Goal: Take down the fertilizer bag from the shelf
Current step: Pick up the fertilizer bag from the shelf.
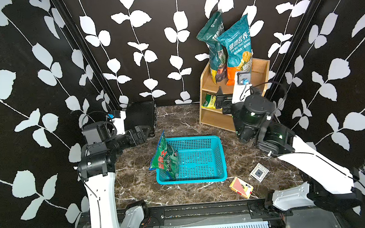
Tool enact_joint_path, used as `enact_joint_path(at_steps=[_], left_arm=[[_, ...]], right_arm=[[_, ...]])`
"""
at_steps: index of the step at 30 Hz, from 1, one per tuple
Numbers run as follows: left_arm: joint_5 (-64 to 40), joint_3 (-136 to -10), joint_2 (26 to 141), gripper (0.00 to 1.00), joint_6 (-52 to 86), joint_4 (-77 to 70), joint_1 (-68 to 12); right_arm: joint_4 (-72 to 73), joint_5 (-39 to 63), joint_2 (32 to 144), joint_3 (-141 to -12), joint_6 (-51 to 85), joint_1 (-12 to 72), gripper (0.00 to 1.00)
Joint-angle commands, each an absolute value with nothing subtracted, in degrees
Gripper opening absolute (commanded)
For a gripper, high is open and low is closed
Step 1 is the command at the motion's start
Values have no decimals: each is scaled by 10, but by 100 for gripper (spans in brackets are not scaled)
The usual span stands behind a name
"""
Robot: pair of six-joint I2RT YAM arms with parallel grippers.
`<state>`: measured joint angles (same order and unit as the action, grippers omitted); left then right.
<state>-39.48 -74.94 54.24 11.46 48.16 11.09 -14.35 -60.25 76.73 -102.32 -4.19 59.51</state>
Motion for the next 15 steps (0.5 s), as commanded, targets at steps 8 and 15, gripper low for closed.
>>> enact_joint_path(at_steps=[8, 15], left_arm=[[-388, -742, 532, 99, 116, 482, 115], [-386, -741, 538, 99, 115, 484, 117]], right_arm=[[-234, -590, 844, -1145, -128, 505, 99], [-151, -526, 872, -1133, -106, 412, 99]])
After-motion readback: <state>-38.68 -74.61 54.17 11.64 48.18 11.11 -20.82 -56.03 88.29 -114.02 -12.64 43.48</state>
